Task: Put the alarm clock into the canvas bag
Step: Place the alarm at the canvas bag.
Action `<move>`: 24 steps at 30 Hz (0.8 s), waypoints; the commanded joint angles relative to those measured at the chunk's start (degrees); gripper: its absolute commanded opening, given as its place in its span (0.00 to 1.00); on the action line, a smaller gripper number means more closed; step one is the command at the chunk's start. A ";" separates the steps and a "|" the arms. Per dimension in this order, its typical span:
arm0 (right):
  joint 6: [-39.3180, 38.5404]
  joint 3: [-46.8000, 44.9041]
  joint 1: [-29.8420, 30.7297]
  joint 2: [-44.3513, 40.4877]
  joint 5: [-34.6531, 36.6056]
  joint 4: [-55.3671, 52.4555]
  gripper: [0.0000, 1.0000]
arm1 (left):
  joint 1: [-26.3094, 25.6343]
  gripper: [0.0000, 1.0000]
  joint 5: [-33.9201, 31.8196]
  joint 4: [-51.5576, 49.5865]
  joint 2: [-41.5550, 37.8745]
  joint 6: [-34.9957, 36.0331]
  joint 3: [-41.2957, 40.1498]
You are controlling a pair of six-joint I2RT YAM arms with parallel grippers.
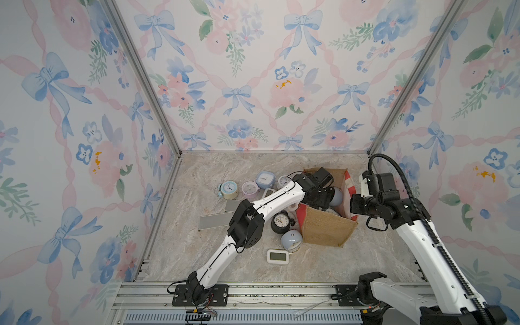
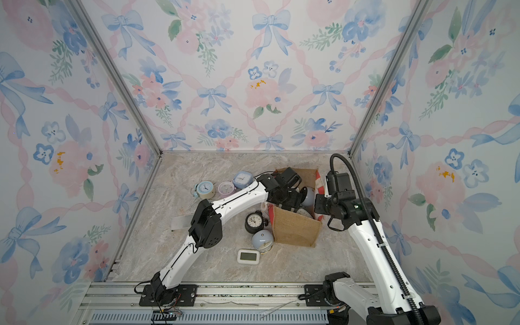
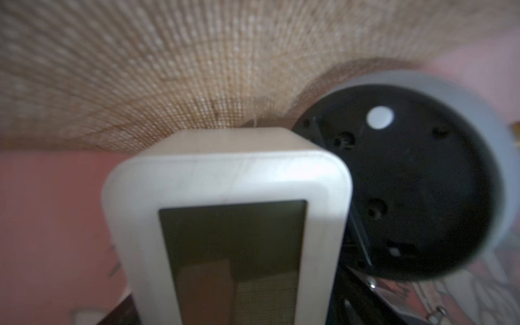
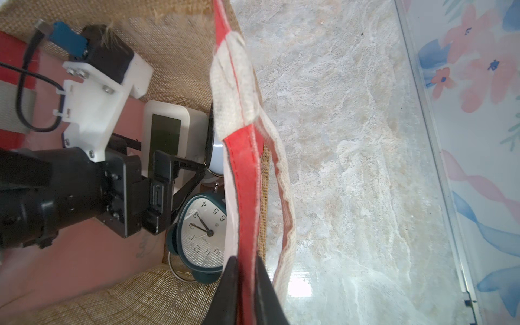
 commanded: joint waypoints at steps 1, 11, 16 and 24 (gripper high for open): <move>-0.64 -0.25 0.38 0.49 0.94 0.19 0.13 | 0.17 0.87 -0.15 -1.79 -5.11 0.97 1.78; -0.66 0.20 0.42 1.12 0.88 0.06 0.13 | 0.17 0.87 0.62 -1.84 -9.98 2.91 2.71; -0.69 0.29 0.37 1.26 0.93 -0.05 0.13 | 0.15 0.87 0.54 -1.77 -12.54 3.71 3.05; -0.75 0.36 0.29 1.20 1.21 -0.19 0.13 | 1.74 0.85 -2.25 -1.85 -19.40 5.80 -0.72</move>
